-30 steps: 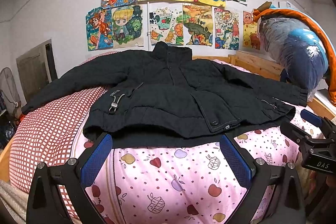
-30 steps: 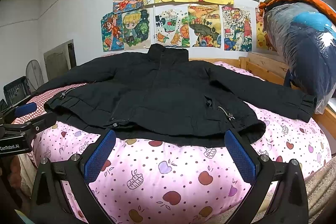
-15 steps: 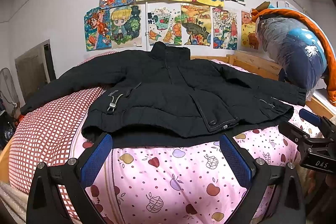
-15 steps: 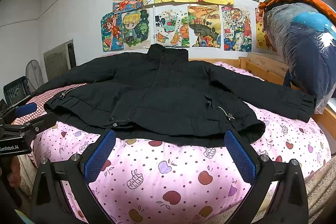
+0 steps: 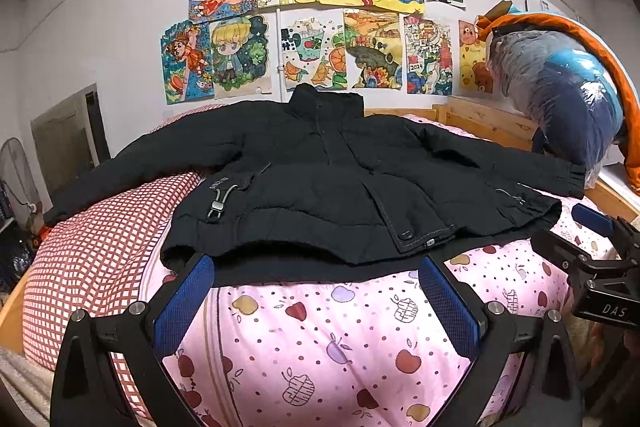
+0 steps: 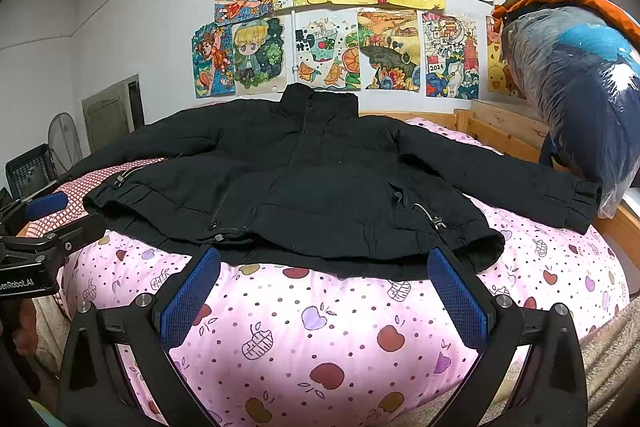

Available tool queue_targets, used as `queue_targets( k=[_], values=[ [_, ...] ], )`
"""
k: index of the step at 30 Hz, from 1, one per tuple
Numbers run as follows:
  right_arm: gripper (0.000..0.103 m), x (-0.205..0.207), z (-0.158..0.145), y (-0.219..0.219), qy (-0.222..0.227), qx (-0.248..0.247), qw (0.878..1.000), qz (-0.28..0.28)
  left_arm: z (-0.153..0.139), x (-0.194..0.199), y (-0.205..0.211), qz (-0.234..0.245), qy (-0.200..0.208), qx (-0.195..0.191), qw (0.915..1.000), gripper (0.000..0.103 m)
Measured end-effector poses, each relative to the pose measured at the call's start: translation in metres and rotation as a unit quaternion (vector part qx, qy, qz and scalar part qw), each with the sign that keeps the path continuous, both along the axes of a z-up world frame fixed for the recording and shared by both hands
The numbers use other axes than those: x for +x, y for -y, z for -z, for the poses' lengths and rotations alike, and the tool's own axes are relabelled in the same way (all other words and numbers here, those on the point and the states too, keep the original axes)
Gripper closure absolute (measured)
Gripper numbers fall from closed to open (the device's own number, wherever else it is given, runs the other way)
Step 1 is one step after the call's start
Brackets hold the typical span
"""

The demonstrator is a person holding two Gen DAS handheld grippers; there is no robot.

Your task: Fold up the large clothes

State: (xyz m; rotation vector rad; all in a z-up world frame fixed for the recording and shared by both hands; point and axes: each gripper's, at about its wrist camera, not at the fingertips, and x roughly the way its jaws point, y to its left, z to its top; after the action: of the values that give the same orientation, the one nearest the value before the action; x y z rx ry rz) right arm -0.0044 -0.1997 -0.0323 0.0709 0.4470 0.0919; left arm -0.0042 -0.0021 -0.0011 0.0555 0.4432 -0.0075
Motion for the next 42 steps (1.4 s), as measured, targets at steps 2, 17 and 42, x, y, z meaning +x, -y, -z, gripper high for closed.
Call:
queue_targets(
  k=[2,17,42],
  values=[
    [0.001,0.000,0.000,0.000,0.001,0.000,1.000,0.000,-0.001,-0.001,0.000,0.000,0.001,-0.002,1.0000,0.000],
    [0.001,0.000,0.001,0.000,0.001,-0.001,1.000,0.000,-0.004,-0.006,0.001,-0.005,0.010,0.006,0.9999,0.000],
    [0.001,0.031,-0.068,0.058,-0.141,0.052,0.988,-0.037,-0.102,-0.017,-0.003,0.003,0.050,0.035,0.9982,0.000]
  ],
)
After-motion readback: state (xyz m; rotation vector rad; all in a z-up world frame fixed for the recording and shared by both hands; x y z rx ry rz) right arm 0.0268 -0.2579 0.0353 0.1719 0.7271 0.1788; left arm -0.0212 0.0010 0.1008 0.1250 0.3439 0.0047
